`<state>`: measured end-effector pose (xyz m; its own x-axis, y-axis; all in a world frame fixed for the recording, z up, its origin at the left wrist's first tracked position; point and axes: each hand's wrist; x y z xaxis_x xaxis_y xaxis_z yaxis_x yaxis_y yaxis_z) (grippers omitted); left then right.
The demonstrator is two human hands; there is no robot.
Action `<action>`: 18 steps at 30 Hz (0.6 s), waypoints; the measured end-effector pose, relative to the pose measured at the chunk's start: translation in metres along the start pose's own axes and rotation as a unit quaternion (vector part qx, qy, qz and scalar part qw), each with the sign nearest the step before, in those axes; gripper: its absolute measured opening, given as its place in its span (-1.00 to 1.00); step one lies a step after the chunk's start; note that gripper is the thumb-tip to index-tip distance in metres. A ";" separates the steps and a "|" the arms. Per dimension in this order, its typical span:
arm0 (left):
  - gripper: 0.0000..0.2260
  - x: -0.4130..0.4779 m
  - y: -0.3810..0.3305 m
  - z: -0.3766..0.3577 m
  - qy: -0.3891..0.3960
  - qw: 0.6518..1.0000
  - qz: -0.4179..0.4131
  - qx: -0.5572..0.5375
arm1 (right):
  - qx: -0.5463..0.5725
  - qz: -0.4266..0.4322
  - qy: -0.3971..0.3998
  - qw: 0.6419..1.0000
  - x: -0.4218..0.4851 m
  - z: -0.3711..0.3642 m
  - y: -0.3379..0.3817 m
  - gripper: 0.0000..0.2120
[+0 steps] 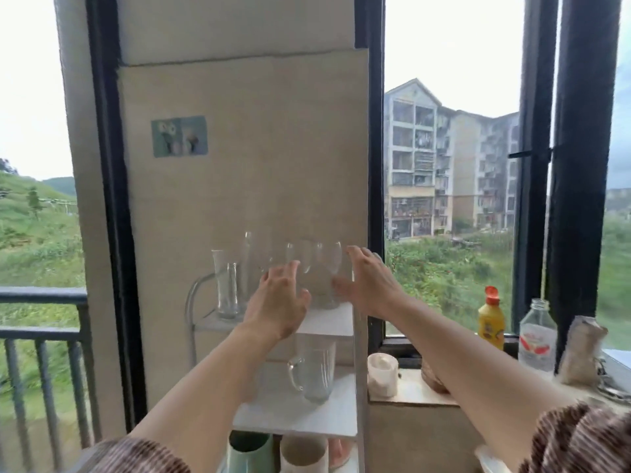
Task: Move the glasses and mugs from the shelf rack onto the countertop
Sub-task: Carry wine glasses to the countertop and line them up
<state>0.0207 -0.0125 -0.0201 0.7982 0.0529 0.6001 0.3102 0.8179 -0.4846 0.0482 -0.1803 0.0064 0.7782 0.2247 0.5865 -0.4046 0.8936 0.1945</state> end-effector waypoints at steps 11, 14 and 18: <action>-0.39 0.079 0.023 -0.023 -0.026 0.993 0.019 -0.117 | 0.074 -0.080 0.036 0.993 0.077 -0.036 -0.012 -0.24; -0.44 0.085 0.031 -0.030 -0.028 0.987 0.037 -0.157 | 0.123 -0.092 0.051 0.987 0.088 -0.039 -0.013 -0.21; -0.59 0.088 0.039 -0.038 -0.051 0.979 0.016 -0.197 | 0.145 -0.092 0.056 0.983 0.095 -0.046 -0.012 -0.21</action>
<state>0.1227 0.0022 -0.0101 0.7606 0.1486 0.6320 0.4773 0.5319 -0.6995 0.1487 -0.1515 0.0237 0.8927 0.1246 0.4331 -0.3588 0.7781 0.5155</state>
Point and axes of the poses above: each hand's wrist, its own x-axis towards the middle knuckle, its own z-axis out of the back of the hand, y = z × x, and after that the axes turned 12 degrees about -x, right-handed
